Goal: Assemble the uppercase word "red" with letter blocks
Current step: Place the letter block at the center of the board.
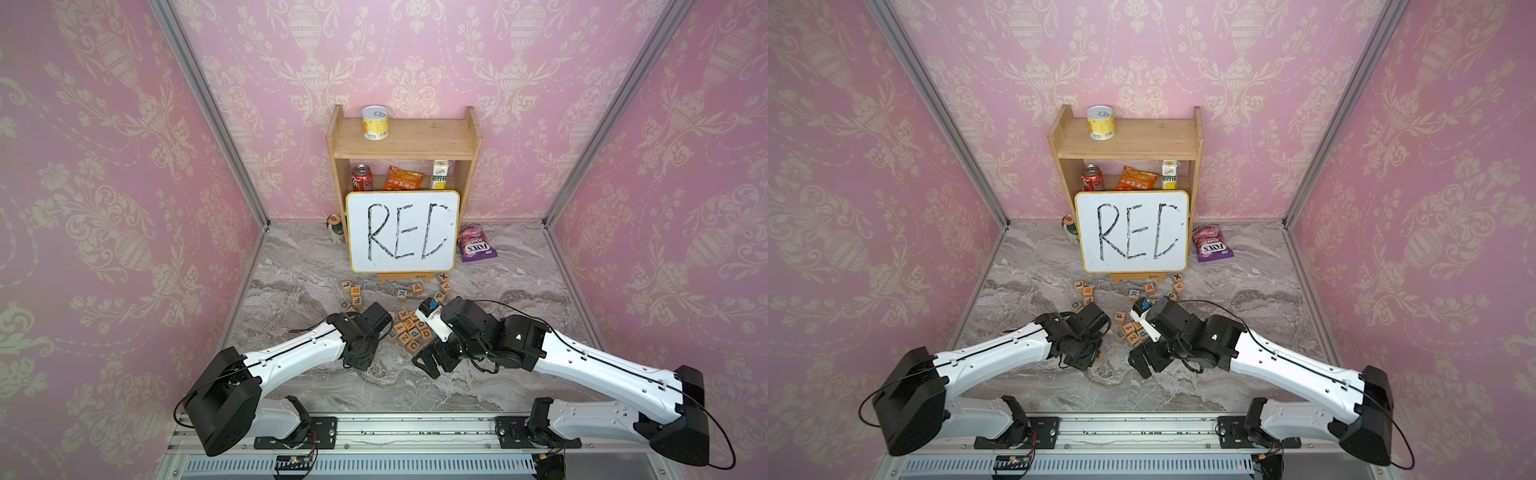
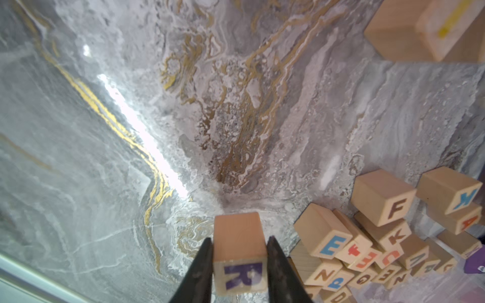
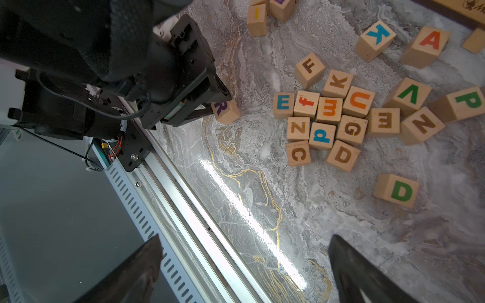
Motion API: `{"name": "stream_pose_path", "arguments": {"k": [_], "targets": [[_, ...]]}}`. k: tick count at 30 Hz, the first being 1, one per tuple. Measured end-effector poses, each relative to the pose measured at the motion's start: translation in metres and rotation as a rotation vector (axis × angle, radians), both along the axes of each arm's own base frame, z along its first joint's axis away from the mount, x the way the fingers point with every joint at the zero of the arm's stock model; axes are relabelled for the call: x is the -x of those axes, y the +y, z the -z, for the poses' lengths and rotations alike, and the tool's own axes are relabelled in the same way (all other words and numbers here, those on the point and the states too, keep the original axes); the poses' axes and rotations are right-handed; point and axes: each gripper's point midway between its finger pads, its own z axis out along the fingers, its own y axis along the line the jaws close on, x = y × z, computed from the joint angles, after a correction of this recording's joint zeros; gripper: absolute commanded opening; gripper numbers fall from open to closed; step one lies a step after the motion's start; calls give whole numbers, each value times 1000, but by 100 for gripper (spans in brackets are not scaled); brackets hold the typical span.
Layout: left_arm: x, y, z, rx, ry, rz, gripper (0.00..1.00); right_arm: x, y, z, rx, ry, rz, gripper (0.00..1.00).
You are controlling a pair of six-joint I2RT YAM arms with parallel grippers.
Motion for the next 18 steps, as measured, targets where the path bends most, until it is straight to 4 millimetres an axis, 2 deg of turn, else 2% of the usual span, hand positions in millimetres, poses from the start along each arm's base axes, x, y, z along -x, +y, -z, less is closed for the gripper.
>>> {"name": "stream_pose_path", "arguments": {"k": [11,18], "targets": [[23,-3,-3,-68,-26,83,18,19,-10,14,17,40,-4,100],[40,-2,-3,-91,-66,155,18,29,-14,16,10,56,-2,100]]}}
